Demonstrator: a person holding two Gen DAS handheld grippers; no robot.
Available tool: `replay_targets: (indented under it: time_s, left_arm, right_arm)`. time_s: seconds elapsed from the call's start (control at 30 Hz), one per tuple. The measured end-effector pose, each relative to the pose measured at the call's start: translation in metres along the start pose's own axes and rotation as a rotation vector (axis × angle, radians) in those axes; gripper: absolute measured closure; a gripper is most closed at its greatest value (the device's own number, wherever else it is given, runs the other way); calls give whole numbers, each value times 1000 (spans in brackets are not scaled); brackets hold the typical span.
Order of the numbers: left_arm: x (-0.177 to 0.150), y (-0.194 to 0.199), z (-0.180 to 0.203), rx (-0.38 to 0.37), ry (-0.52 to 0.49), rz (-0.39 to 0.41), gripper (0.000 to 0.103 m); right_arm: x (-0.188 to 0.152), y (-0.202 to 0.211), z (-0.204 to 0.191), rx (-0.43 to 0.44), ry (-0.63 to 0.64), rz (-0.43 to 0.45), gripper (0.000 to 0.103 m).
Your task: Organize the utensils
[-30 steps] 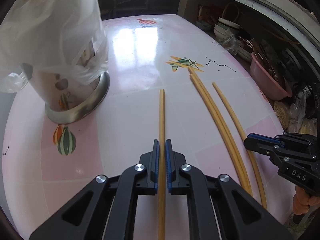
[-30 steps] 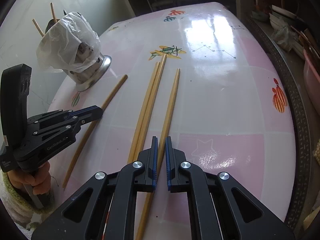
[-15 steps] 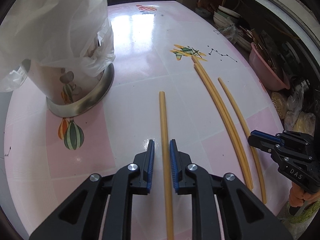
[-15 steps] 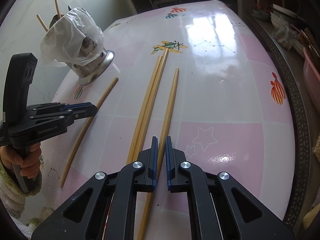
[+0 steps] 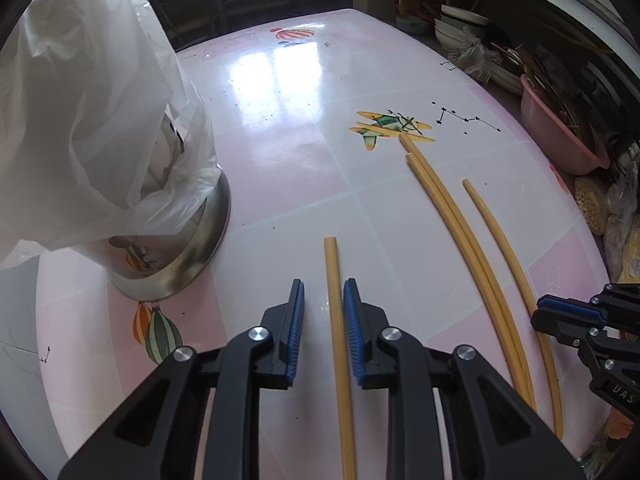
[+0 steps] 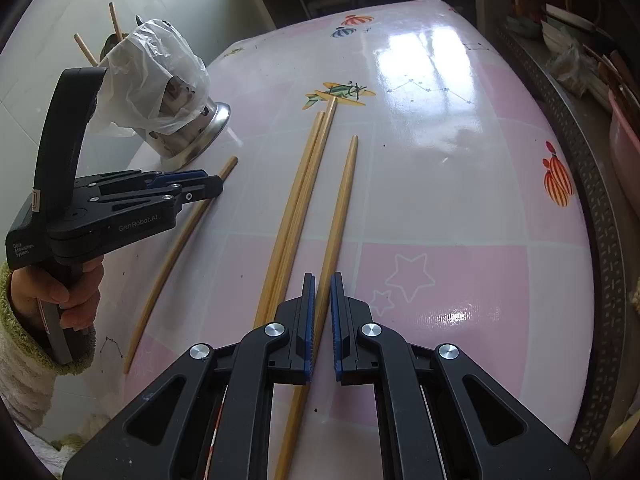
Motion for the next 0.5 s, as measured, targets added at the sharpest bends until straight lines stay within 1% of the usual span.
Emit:
replay_targets:
  time_s: [0.07,0.13,0.23,0.3,0.5]
  left_arm:
    - [2,-1,0,4,9,6,96]
    - [2,-1,-4,-7,28,6,97]
    - [2,3,-10,-12,51,21,97]
    - [1,9,-13,-26,70,42,97]
    - [2,43,-25,-73,128,142,97]
  right_arm:
    - [0,0,0,0,1,-2,97]
    - [1,0,-1,0,5,-5,97]
    - [3,0,-2,9,1,-6,93]
    - [7,1,-2,10,-1,5,89]
    - [30,-2,-7,-20,23,32,88]
Point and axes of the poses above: each gripper's, at about its wrist camera, not at the fingertips, and y roughly against the way its jaws point, z to its right, x to its top, the point moved 4 cm from there along -y, roughly the way its jaws point, and after that the axes turned 9 degrees about -x, right-handed, at the moved point
